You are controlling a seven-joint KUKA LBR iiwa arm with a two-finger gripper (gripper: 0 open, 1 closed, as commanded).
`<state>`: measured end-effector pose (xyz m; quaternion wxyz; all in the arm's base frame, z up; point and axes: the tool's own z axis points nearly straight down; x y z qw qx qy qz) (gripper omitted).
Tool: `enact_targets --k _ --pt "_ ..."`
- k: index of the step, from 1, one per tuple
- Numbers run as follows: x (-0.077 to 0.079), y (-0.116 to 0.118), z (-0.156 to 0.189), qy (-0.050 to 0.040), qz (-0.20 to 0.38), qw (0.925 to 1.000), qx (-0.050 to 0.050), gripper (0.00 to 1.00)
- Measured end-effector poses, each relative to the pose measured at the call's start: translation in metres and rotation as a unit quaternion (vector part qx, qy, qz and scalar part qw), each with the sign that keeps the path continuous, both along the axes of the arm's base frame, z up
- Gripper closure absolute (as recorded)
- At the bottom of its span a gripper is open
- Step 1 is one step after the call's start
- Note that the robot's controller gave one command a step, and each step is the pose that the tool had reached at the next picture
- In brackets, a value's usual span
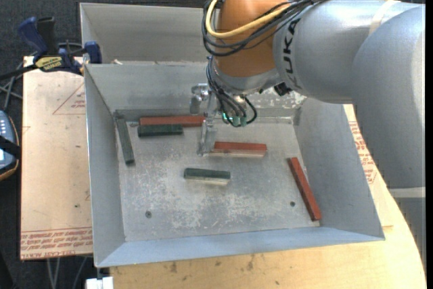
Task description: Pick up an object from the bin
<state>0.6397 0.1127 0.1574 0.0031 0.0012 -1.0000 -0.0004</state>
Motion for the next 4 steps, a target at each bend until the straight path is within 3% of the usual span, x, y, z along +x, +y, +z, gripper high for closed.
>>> enact_targets --k 1,2,3,4 --pt "0.002 0.000 0.005 -0.0039 -0.001 1.0000 0.000 0.00" --pt "0.011 -0.006 -0.050 -0.0075 0.018 0.9998 0.001 0.00" --pt "0.009 -0.017 -0.083 -0.0089 -0.011 0.9999 0.002 1.00" --pt "0.009 -0.017 -0.083 -0.0088 -0.011 0.9999 0.002 1.00"
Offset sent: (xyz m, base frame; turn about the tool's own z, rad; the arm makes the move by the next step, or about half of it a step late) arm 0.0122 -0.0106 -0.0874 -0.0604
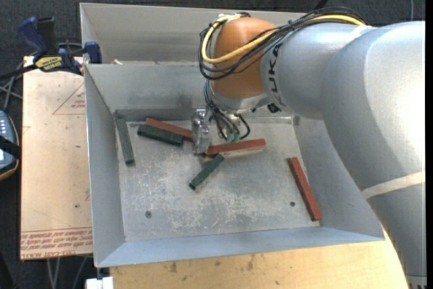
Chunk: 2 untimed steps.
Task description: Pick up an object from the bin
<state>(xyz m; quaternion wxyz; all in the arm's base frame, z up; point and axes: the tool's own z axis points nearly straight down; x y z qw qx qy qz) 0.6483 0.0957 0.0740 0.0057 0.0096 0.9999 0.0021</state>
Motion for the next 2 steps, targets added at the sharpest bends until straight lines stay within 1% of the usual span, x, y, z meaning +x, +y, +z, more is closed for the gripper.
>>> enact_targets --k 1,2 --pt "-0.004 -0.010 0.039 0.0061 0.042 0.9991 -0.002 1.00" --pt "-0.037 0.011 0.041 0.0005 0.034 0.9994 -0.001 1.00"
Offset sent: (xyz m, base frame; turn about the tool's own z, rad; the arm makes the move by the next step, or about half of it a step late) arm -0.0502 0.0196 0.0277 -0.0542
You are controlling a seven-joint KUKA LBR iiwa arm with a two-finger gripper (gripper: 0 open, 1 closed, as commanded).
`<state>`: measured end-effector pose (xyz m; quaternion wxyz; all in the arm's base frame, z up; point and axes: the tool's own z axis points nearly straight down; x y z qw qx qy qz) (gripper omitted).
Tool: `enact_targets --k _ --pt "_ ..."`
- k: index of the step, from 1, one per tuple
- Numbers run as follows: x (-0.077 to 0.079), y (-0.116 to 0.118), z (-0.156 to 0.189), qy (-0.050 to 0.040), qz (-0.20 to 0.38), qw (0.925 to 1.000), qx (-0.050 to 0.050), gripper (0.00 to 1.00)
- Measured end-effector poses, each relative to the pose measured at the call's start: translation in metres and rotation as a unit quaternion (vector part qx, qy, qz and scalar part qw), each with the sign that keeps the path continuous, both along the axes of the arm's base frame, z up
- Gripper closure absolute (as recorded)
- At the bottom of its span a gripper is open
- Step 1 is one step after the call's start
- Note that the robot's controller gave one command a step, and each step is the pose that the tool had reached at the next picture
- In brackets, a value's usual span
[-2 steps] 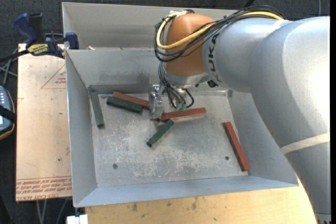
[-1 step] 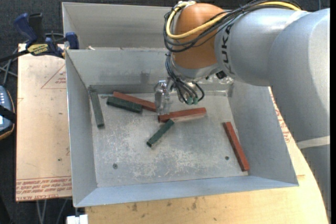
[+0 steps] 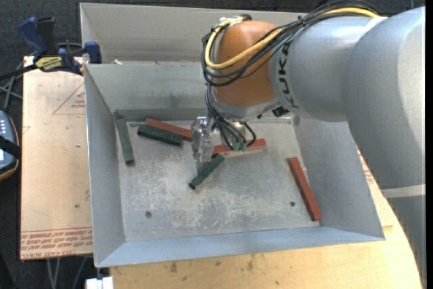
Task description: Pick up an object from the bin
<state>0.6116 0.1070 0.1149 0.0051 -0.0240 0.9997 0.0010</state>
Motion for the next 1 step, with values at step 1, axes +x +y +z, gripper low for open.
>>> enact_targets --k 1 --pt "0.0281 -0.0211 0.0429 0.0026 -0.023 0.9997 0.000 0.00"
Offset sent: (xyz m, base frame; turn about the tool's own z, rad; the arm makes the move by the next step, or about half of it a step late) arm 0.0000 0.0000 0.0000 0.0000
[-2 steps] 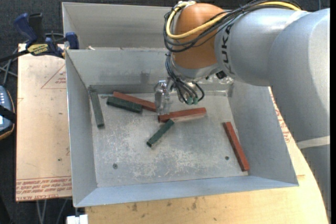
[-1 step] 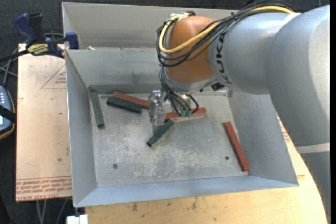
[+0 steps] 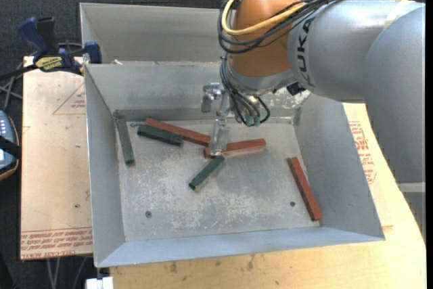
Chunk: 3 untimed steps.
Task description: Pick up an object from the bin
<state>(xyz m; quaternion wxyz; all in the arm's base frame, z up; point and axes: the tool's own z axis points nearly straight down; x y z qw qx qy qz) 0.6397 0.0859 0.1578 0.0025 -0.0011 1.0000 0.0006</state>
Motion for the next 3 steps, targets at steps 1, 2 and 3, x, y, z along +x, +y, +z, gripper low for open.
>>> enact_targets --k 1,2,3 --pt "0.000 0.000 -0.001 0.0008 0.000 1.0000 0.000 0.00" --pt "0.008 -0.010 -0.049 -0.0024 0.031 0.9995 0.000 0.00" --pt "0.016 -0.010 -0.086 -0.0003 0.017 0.9999 0.001 1.00"
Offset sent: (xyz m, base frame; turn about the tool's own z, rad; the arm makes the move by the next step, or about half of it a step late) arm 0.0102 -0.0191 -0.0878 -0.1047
